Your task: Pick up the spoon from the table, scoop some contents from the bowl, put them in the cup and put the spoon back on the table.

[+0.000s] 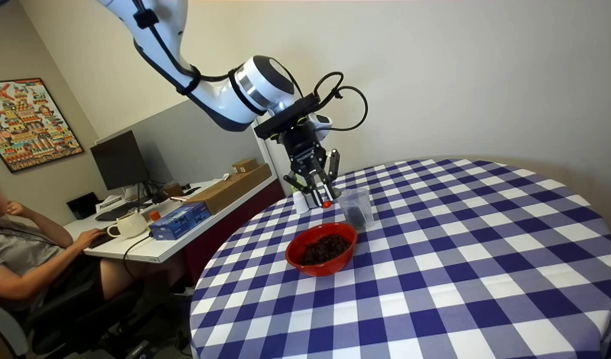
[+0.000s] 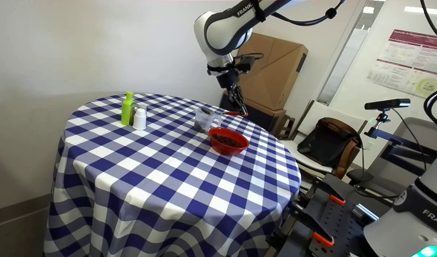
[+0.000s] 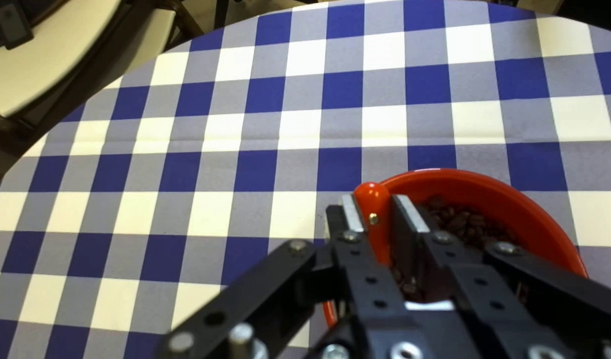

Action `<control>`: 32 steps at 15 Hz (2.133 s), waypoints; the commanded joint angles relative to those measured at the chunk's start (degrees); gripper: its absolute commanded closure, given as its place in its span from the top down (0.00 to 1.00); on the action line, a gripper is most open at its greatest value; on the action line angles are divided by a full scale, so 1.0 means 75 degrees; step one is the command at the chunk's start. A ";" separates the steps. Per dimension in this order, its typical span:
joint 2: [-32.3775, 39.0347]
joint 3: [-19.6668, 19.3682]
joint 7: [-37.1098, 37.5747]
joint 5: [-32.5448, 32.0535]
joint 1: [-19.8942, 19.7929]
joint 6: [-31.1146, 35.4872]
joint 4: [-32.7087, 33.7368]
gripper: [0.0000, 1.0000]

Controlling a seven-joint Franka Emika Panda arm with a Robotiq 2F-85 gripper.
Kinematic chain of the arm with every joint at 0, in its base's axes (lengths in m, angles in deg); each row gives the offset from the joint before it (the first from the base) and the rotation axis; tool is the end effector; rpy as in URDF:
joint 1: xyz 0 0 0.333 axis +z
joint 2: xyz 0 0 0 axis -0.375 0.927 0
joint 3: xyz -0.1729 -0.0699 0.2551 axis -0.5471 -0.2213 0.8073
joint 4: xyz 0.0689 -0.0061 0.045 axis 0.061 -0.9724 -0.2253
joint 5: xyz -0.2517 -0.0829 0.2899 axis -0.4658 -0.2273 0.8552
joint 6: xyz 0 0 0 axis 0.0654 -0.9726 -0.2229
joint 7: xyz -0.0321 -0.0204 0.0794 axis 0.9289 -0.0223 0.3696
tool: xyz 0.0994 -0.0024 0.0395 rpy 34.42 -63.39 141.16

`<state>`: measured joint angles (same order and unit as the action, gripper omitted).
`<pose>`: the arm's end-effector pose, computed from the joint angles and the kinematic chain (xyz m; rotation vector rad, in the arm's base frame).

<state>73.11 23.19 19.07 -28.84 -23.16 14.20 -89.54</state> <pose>0.6169 -0.0497 0.2112 2.5684 0.5220 -0.8533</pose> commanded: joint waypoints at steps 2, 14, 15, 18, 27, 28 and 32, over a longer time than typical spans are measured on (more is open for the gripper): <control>0.0500 -0.0143 -0.0153 0.0238 0.0154 -0.0469 0.1027 0.05; 0.1296 -0.0516 -0.0074 -0.0109 0.0262 -0.0539 0.2155 0.05; 0.1332 -0.0537 -0.0068 -0.0167 0.0298 -0.0513 0.2179 0.05; 0.1343 -0.0625 -0.0024 -0.0571 0.0506 -0.0309 0.2035 0.05; 0.1087 -0.0643 0.0238 -0.2855 0.0853 0.0554 0.1065 0.05; 0.1062 -0.0635 0.0280 -0.3074 0.0836 0.0635 0.0961 0.05; 0.0855 -0.0608 0.0550 -0.3846 0.0746 0.0948 0.0436 0.05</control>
<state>82.43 19.03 20.89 -53.72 -17.61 18.75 -81.49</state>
